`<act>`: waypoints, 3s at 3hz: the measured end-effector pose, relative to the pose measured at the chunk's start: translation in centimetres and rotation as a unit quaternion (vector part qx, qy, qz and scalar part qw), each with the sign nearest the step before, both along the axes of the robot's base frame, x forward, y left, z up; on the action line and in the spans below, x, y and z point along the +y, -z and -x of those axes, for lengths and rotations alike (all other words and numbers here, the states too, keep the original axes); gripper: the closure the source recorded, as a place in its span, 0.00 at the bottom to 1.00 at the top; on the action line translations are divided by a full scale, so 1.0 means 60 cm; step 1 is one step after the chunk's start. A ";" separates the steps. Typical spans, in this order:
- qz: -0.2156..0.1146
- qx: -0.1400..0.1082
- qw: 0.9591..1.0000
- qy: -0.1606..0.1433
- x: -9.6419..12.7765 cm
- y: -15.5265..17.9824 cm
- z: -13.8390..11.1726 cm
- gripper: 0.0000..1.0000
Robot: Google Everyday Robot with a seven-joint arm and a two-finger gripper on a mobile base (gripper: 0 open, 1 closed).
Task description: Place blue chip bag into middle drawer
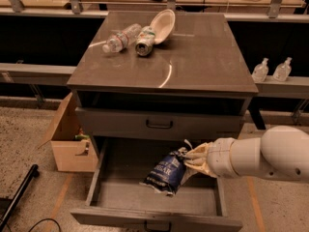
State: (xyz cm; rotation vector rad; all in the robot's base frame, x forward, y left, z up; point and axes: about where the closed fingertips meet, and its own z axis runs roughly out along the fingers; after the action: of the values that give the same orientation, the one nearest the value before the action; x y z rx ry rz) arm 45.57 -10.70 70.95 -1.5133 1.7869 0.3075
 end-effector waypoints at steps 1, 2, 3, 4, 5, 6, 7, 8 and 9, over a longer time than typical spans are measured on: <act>0.004 -0.041 0.999 0.034 -0.024 0.038 -0.051 1.00; -0.017 -0.052 0.997 0.052 -0.046 0.093 -0.091 1.00; -0.046 -0.042 0.996 0.059 -0.041 0.157 -0.108 1.00; -0.061 -0.037 0.996 0.059 -0.021 0.210 -0.119 1.00; -0.062 -0.038 0.996 0.059 -0.003 0.261 -0.130 1.00; -0.049 -0.035 0.996 0.063 0.008 0.322 -0.144 0.99; -0.051 -0.026 0.997 0.054 0.032 0.358 -0.157 0.79; -0.052 -0.002 0.998 0.037 0.059 0.395 -0.149 0.55; -0.053 0.019 0.998 0.019 0.080 0.418 -0.137 0.32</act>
Offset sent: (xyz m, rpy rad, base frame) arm 0.0860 -0.0477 -0.1129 0.1230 -0.1004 -0.1564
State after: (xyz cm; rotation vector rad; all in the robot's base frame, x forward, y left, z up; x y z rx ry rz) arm 53.80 -5.90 45.87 -1.4063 1.7982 0.4064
